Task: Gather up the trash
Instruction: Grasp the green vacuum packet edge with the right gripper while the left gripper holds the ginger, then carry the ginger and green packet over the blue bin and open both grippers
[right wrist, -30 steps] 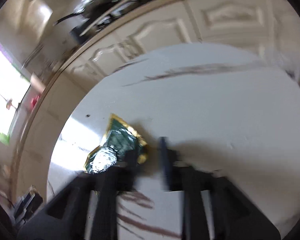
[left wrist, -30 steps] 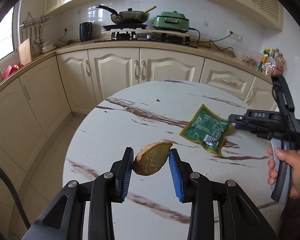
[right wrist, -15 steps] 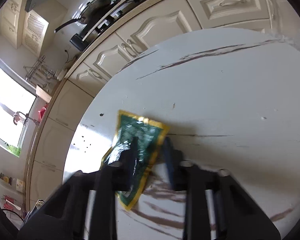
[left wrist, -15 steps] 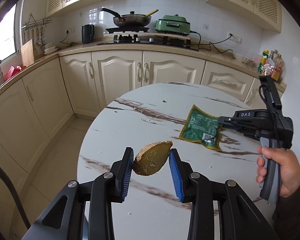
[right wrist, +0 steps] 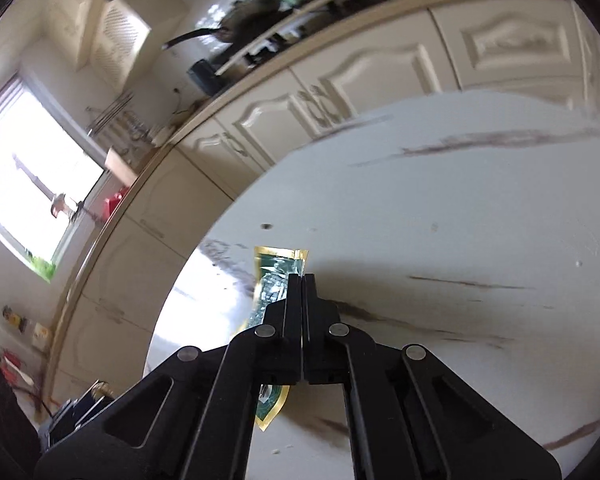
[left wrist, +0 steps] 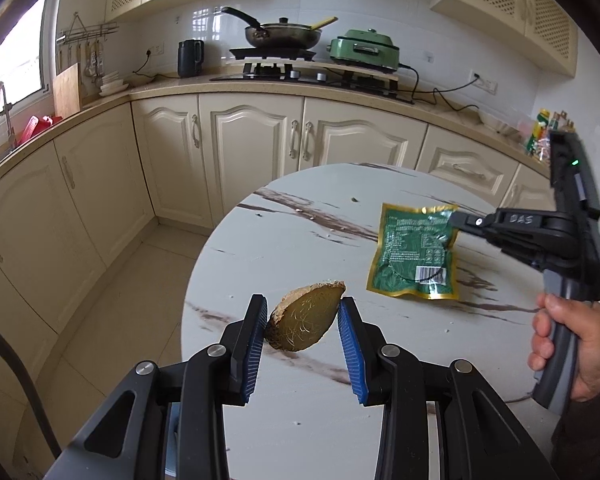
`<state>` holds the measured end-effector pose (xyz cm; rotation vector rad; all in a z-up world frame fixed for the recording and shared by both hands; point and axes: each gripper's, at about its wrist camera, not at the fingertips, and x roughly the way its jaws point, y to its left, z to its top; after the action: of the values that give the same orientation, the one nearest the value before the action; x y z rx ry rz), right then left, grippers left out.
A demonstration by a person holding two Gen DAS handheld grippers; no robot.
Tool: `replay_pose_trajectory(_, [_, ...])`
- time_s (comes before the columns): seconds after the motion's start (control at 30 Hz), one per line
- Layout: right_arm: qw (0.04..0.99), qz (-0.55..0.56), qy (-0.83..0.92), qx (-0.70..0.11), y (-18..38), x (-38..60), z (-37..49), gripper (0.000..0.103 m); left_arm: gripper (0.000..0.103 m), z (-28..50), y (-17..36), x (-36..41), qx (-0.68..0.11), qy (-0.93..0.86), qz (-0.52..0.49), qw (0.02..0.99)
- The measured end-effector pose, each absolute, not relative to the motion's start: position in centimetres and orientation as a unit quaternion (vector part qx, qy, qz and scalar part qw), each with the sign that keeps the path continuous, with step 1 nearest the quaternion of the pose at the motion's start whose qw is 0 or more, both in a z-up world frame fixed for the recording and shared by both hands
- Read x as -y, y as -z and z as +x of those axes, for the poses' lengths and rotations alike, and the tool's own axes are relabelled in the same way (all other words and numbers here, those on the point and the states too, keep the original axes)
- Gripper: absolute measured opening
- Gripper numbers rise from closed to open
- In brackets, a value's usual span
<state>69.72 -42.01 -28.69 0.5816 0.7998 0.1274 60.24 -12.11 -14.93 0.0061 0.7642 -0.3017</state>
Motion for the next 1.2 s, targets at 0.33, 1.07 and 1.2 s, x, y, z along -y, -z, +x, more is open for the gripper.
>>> replay_pose_trajectory(0.33, [0.914, 0.173, -0.118, -0.347, 21.1, 33.6, 67.4, 0.001, 0.033, 58.2, 13.9, 8.7, -0.367, 0.148, -0.036, 0.918])
replay_pose_trajectory(1.07, [0.907, 0.092, -0.254, -0.323, 15.6, 13.8, 61.2, 0.001, 0.033, 47.2, 12.1, -7.0, -0.345, 0.088, -0.088, 0.93])
replay_pose_trajectory(1.2, [0.892, 0.088, -0.284, -0.34, 17.6, 9.1, 61.0, 0.001, 0.033, 45.6, 13.6, -10.4, -0.362, 0.067, -0.095, 0.925])
